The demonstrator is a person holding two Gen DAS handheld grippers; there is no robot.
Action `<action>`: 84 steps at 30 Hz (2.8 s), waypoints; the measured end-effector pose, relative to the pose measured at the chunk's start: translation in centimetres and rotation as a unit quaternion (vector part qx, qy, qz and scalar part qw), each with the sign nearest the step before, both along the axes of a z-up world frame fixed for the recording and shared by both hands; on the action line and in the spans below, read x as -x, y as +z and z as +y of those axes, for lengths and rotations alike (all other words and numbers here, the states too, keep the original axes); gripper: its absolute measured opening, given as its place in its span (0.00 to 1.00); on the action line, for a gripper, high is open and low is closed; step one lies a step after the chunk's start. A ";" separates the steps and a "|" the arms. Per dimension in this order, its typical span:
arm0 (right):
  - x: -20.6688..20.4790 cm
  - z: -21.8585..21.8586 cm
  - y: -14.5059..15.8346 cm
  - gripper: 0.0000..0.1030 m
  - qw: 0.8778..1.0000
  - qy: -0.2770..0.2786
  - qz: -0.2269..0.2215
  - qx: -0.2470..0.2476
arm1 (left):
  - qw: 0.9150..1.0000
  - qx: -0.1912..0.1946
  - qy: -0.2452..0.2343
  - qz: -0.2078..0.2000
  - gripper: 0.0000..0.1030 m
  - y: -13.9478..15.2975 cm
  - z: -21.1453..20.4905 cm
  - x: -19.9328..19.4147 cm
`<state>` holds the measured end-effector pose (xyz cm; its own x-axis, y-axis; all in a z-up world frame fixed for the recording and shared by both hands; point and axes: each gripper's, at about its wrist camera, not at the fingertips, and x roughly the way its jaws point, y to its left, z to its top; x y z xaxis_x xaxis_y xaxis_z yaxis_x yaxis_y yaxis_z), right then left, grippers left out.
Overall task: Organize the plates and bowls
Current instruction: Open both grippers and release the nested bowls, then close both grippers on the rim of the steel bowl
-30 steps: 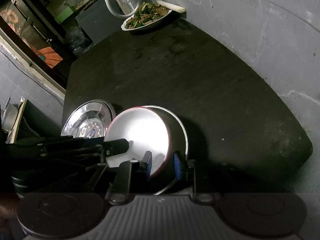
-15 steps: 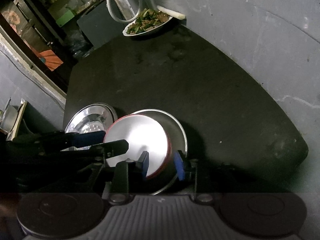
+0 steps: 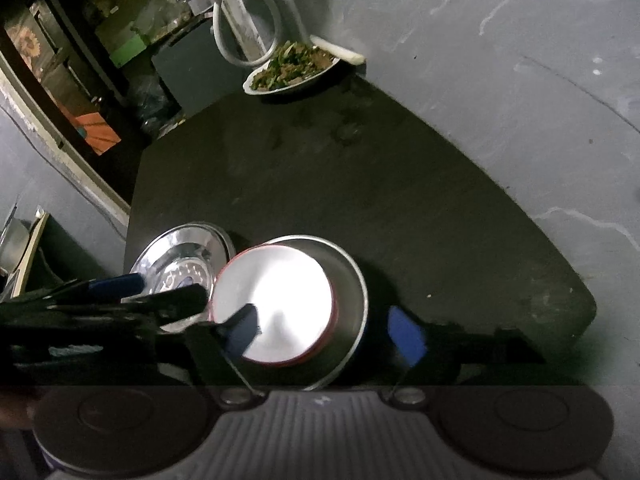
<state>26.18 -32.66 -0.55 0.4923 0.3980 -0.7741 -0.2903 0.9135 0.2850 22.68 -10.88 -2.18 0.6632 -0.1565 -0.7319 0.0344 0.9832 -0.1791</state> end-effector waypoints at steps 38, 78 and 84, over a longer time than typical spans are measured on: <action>3.5 -1.0 3.0 1.00 0.972 0.056 -0.070 0.219 | 0.985 0.146 0.071 0.061 0.99 -2.8 3.9 5.9; -6.7 1.0 -3.1 0.85 0.956 0.230 -0.045 0.176 | 0.961 0.094 0.206 0.156 0.70 -4.2 -0.5 0.8; -6.9 1.3 -3.9 0.79 0.958 0.231 -0.035 0.168 | 0.959 0.107 0.205 0.161 0.67 -4.8 -0.3 0.4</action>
<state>33.06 -31.33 -4.50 0.3792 0.3207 -0.8680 -0.6935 0.7195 -0.0372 22.27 -11.18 -6.99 0.4451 -0.1000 -0.8899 -0.4387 0.8420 -0.3141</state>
